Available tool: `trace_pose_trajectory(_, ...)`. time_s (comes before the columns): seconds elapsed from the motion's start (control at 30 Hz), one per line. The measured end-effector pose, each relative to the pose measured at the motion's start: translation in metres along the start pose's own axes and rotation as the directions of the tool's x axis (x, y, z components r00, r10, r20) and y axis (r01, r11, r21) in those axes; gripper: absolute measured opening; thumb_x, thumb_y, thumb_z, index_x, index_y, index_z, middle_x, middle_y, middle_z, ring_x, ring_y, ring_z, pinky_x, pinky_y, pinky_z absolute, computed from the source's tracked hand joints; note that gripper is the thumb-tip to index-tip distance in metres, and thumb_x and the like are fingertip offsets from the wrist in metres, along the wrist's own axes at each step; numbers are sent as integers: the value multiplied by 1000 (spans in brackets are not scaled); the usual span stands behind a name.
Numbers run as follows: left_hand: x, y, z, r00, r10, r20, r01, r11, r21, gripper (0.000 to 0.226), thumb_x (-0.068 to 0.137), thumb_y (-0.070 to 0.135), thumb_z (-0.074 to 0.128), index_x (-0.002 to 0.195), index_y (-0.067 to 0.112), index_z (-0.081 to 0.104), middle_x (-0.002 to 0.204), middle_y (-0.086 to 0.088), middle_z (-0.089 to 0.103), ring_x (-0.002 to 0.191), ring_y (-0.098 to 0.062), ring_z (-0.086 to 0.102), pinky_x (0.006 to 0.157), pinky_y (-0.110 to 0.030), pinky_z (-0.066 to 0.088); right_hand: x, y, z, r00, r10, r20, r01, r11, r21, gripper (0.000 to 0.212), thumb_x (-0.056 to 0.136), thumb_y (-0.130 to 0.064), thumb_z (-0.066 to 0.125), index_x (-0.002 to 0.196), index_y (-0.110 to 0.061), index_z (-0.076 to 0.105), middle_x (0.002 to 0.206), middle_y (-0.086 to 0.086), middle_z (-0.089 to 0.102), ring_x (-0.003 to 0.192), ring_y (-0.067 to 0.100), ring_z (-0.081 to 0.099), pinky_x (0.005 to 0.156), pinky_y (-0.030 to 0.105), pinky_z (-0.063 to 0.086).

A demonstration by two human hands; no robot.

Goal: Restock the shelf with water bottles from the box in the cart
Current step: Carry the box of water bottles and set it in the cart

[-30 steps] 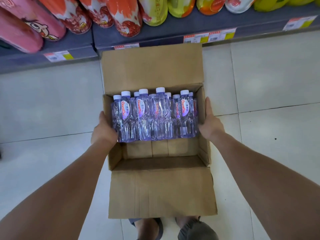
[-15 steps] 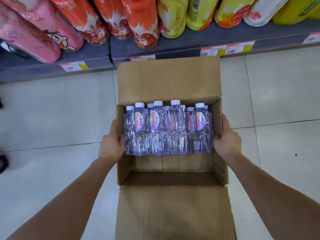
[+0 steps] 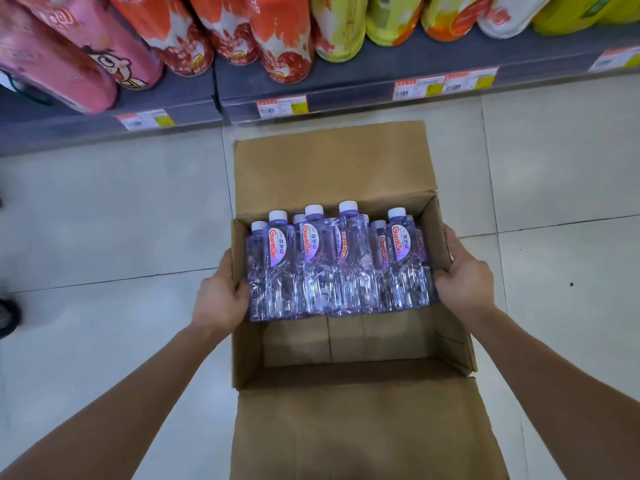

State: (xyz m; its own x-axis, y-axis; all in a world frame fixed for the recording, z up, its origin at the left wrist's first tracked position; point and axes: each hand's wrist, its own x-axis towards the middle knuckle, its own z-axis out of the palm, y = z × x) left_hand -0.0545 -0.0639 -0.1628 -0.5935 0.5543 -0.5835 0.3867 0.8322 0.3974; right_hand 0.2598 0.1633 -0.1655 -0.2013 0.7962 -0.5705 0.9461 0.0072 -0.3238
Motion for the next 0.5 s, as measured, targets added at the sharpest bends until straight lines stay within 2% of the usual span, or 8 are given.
trace_pose_trajectory(0.07,-10,3,-6,1000,3,10,-3,1000,4,54,102,17,54,153,23,40,99,-16,74,63,-17,55,69,-31,44,-10,-3,-8,1000,9,0,-9,1000,8,84,89,-9,60,161,-36,28,69,9,64,65,31,55,75,39,57)
trace_pose_trajectory(0.1,-14,4,-10,1000,10,8,-10,1000,4,54,102,17,54,153,22,40,99,-16,74,62,-17,54,68,-31,44,-15,-5,-12,1000,7,-5,-6,1000,19,84,88,-8,60,161,-37,29,71,10,65,65,32,56,75,39,56)
trace_pose_trajectory(0.17,-21,6,-20,1000,24,14,-25,1000,13,54,101,16,54,152,23,40,98,-17,75,70,-31,63,68,-32,45,-27,-9,-22,1000,4,-3,-4,1000,29,84,87,-9,60,160,-38,30,75,12,69,68,34,60,75,40,57)
trace_pose_trajectory(0.23,-30,8,-34,1000,19,21,-19,1000,13,54,100,15,54,151,26,41,95,-16,75,79,-39,67,68,-33,48,-40,-16,-34,1000,8,1,-8,1000,29,84,87,-10,60,160,-38,30,74,10,68,68,33,60,76,41,58)
trace_pose_trajectory(0.33,-50,18,-62,1000,13,25,-13,1000,2,52,99,14,55,149,24,43,93,-16,74,73,-36,64,68,-33,48,-62,-33,-60,1000,13,-4,-13,999,31,83,88,-8,61,161,-35,32,68,7,63,62,28,54,74,40,58)
trace_pose_trajectory(0.4,-66,27,-86,999,22,26,-22,1000,-2,52,100,15,55,150,24,42,93,-14,74,69,-30,59,68,-32,47,-81,-47,-81,1000,-4,-13,4,1000,19,83,88,-8,61,161,-35,31,70,9,65,63,30,57,74,41,58)
trace_pose_trajectory(0.5,-83,37,-119,999,40,1,-40,999,0,52,100,15,55,150,23,41,94,-15,75,74,-37,65,67,-34,49,-104,-68,-106,1000,-13,-27,14,999,51,84,87,-7,59,161,-36,31,76,12,70,68,33,59,76,41,58)
